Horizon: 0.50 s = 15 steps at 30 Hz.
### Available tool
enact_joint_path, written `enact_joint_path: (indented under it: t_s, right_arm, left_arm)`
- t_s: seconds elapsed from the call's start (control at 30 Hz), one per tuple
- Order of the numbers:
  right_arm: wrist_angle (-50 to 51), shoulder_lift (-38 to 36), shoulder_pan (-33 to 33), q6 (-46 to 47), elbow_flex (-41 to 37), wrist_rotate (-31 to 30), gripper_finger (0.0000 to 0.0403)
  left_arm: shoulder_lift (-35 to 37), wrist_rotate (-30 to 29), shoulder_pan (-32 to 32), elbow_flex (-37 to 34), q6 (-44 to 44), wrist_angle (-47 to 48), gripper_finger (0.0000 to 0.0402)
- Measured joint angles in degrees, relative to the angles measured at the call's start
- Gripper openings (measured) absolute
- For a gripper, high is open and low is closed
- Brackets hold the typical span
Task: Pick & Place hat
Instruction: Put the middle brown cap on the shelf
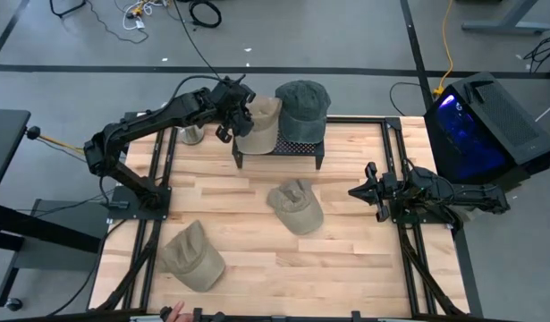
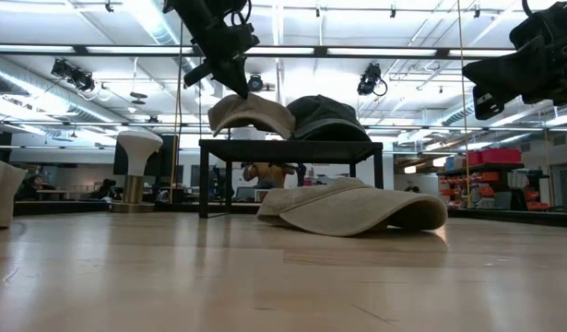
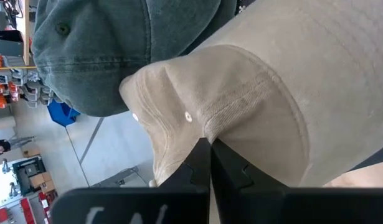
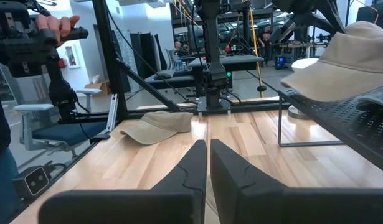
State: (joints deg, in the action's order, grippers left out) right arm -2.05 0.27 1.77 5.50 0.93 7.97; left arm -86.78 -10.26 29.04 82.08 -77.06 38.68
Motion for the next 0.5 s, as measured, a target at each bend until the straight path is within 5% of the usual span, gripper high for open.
enact_joint_path:
  t_s: [0.5]
  right_arm:
    - [0.0,0.0,0.0,0.0,0.0,0.0,0.0025]
  left_arm:
    - [0.0,-0.2,0.0,0.0,3.0,-2.1,0.0054]
